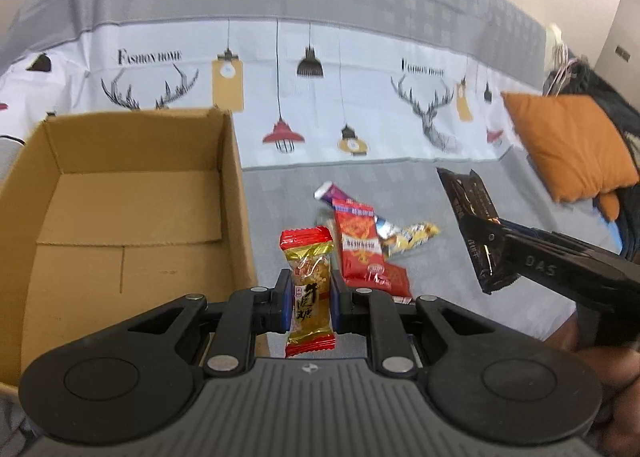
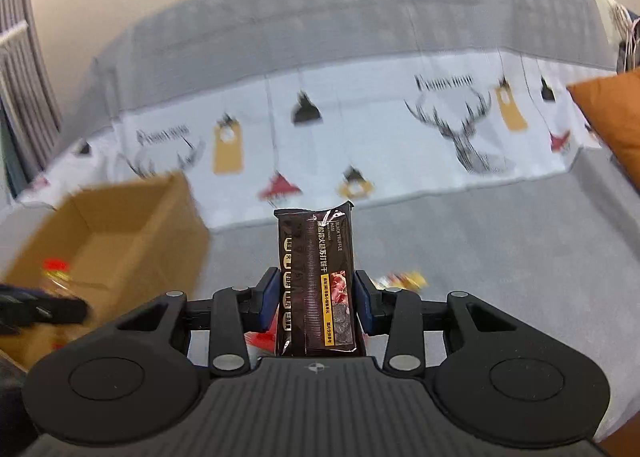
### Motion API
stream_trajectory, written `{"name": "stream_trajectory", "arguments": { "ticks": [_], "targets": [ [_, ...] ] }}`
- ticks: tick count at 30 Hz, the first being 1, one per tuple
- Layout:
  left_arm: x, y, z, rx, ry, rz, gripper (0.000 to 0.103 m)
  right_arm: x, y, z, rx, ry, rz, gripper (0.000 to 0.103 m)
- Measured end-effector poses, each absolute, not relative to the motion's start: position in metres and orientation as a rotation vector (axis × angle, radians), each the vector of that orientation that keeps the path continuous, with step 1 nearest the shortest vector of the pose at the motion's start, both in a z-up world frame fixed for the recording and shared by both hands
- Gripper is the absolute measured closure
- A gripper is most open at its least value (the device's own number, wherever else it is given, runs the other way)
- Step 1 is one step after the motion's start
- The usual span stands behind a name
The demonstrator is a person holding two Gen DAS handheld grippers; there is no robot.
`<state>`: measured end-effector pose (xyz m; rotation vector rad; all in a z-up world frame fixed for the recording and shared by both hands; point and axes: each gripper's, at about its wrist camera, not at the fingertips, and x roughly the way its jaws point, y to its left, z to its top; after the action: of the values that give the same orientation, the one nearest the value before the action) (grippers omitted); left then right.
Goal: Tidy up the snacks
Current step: 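Carry both snacks over the cardboard box and open both tools to drop them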
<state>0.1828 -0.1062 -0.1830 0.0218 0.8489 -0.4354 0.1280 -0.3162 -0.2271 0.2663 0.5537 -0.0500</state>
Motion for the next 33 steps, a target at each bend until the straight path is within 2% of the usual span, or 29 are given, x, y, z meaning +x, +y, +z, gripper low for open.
{"name": "stream_trajectory", "arguments": {
  "ticks": [12, 22, 28, 33],
  "targets": [
    [0.135, -0.037, -0.088, -0.007, 0.566, -0.397, 0.083, 0.103, -0.199, -0.111, 0.236, 0.368, 0.115, 0.062],
    [0.084, 0.033, -0.025, -0.063, 0.386, -0.332, 0.083, 0.067, -0.125, -0.048, 0.110, 0.221, 0.243, 0.062],
    [0.071, 0.053, -0.023, -0.109, 0.367, -0.287, 0.083, 0.071, -0.107, -0.053, 0.058, 0.225, 0.274, 0.062],
    [0.092, 0.055, -0.056, -0.075, 0.431, -0.262, 0.083, 0.086, -0.103, -0.086, 0.077, 0.300, 0.271, 0.062]
  ]
}}
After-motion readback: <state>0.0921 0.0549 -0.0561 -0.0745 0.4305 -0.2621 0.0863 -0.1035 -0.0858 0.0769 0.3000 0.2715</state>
